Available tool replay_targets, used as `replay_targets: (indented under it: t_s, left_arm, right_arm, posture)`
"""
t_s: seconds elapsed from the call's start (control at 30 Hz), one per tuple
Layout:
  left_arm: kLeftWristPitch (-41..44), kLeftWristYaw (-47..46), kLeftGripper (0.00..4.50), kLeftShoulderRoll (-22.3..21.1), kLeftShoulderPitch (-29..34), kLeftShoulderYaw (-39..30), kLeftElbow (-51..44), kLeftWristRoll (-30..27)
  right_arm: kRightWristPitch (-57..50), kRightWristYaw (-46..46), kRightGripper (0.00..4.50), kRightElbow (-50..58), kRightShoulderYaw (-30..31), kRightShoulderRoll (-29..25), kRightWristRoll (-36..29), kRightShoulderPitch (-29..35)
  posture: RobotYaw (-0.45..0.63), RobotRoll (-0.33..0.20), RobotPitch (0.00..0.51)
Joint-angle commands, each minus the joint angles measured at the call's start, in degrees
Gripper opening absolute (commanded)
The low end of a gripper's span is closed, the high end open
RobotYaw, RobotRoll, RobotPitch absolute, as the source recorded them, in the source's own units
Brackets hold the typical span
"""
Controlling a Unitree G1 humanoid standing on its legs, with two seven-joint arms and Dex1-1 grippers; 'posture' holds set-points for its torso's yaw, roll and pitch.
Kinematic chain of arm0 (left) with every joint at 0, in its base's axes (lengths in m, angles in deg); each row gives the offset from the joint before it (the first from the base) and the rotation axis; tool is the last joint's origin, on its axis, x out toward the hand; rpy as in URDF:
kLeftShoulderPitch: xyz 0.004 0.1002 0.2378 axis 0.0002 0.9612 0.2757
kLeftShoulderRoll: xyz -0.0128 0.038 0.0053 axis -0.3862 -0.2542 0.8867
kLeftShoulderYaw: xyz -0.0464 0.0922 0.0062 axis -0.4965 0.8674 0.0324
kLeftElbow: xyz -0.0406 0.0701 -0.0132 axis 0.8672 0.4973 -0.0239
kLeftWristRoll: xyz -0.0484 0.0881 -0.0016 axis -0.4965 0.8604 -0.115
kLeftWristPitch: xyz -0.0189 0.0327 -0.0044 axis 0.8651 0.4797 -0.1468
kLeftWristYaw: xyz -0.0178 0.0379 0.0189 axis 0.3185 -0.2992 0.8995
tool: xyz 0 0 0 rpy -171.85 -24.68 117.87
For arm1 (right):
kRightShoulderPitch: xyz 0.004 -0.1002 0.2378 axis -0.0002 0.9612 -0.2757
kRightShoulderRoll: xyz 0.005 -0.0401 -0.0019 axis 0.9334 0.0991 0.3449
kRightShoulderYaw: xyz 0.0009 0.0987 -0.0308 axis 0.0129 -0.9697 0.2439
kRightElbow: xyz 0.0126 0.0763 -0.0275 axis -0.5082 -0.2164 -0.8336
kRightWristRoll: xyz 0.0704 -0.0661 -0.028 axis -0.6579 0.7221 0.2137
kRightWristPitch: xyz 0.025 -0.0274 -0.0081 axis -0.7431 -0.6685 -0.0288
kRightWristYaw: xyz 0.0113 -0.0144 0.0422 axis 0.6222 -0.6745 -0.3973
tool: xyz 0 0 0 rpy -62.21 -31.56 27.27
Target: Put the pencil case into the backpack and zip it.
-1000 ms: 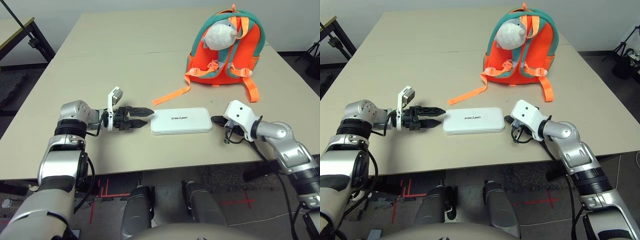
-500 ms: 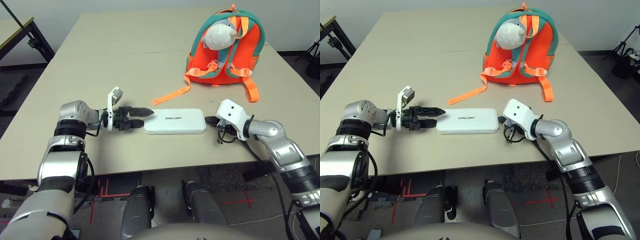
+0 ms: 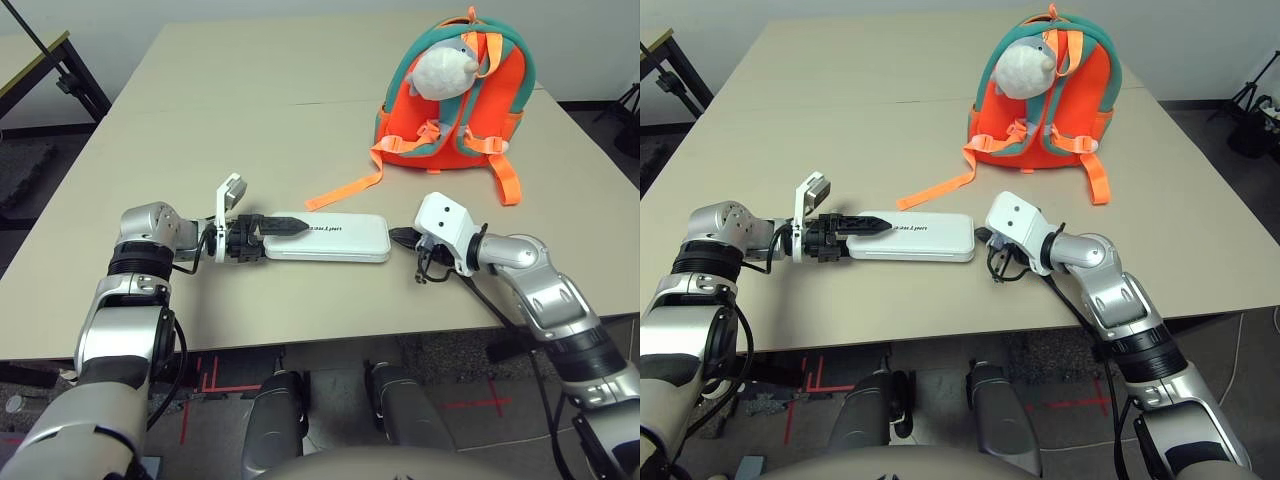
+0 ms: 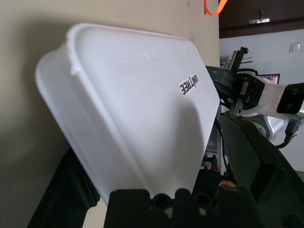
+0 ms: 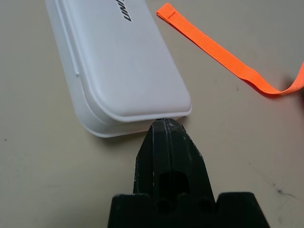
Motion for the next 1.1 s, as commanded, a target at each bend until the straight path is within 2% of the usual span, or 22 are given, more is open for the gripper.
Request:
replay_targets:
  t_s: [0.03, 0.53, 0.63, 0.77, 0.87, 0.97, 1.1]
  left_arm:
    - [-1.3, -1.7, 4.50, 0.2, 1.9, 1.5, 1.5, 2.6]
    - [-5.8, -6.2, 4.50, 0.0, -1.3, -6.2, 13.8, 3.8]
    - [-5.4, -6.1, 3.86, 0.2, -1.1, -5.7, 13.8, 4.2]
    - [-3.6, -4.1, 2.24, 0.4, -0.3, -4.0, 11.4, 4.0]
    - [-2.9, -2.8, 1.47, 0.5, 0.5, -2.5, 9.2, 4.3]
    - [-3.5, -3.5, 1.38, 0.6, 0.6, -3.9, 8.6, 4.0]
    - [-5.8, -6.8, 1.38, 0.7, -0.9, -9.4, 8.9, 2.7]
  right_arm:
    - [0.8, 0.1, 0.01, 0.7, 0.2, -0.1, 0.0, -0.4]
    - [2.1, 0.2, 0.01, 0.0, 0.3, -0.8, 0.6, 0.1]
    - [2.4, 0.3, 0.00, -0.4, 0.1, -0.8, 0.6, -0.2]
    - [2.7, 0.5, 0.00, -0.8, -0.1, -0.6, 0.7, -0.5]
    - [2.9, 0.7, 0.00, -1.0, -0.1, -0.4, 0.7, -0.6]
    - [3.1, 0.8, 0.00, -1.3, 0.1, -0.2, 0.7, -0.7]
    - [3.4, 0.8, 0.00, -1.8, 0.3, 0.2, 0.7, -0.8]
  posture:
    - [-0.20, 0.000, 0.134]
    - [-0.21, 0.000, 0.132]
    - [-0.21, 0.000, 0.132]
    - [-0.20, 0.000, 0.135]
    - [-0.19, 0.000, 0.137]
    - [-0.19, 0.000, 0.143]
    - [-0.18, 0.000, 0.145]
